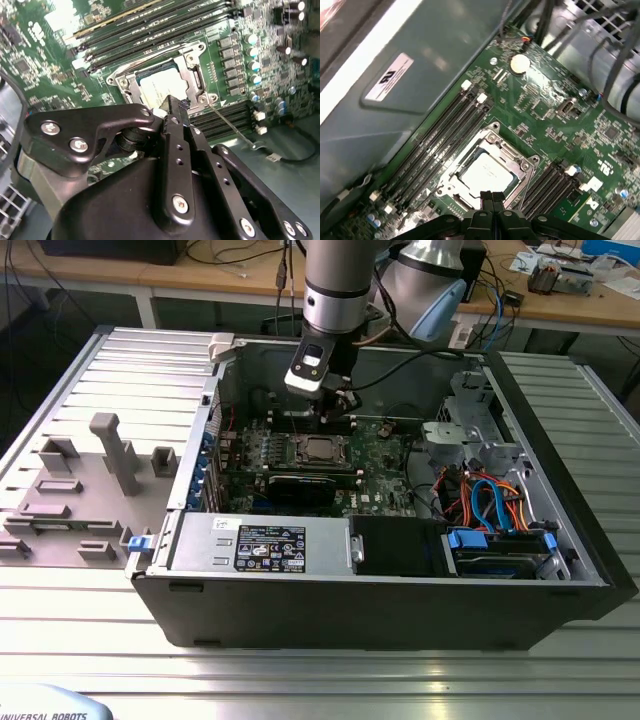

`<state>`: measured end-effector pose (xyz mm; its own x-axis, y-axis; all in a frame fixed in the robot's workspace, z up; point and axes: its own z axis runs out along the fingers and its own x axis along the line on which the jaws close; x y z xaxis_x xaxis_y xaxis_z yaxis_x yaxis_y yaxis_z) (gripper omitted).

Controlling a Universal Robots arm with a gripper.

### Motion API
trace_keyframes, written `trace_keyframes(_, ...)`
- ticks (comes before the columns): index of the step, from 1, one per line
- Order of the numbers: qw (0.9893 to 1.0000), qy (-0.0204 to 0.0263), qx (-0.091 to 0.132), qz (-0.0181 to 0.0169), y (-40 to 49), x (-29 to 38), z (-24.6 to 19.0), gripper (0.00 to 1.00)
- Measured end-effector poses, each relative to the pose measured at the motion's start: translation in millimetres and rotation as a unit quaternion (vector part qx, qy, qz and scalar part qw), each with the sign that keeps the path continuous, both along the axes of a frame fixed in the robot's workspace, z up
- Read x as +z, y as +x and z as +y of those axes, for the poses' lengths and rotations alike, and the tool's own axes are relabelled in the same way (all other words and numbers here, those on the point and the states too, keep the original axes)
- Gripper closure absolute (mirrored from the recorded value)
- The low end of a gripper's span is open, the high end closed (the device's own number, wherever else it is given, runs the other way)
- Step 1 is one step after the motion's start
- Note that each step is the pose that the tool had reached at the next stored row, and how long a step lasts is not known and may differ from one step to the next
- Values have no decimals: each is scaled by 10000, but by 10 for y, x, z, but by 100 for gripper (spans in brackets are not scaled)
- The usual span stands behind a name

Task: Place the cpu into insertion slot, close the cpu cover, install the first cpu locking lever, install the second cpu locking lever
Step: 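Install the first cpu locking lever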

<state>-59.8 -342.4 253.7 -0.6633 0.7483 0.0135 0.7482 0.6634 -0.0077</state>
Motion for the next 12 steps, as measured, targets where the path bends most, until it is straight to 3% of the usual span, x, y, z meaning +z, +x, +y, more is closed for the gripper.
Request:
trace_keyframes(2,9998,0,175,0,-3,0,0,89)
trace_keyframes(5,9998,0,185,-11,-18,0,0,89)
trace_keyframes(7,9998,0,202,-38,-34,-1,1,89)
trace_keyframes(12,9992,0,388,-41,-35,0,0,89)
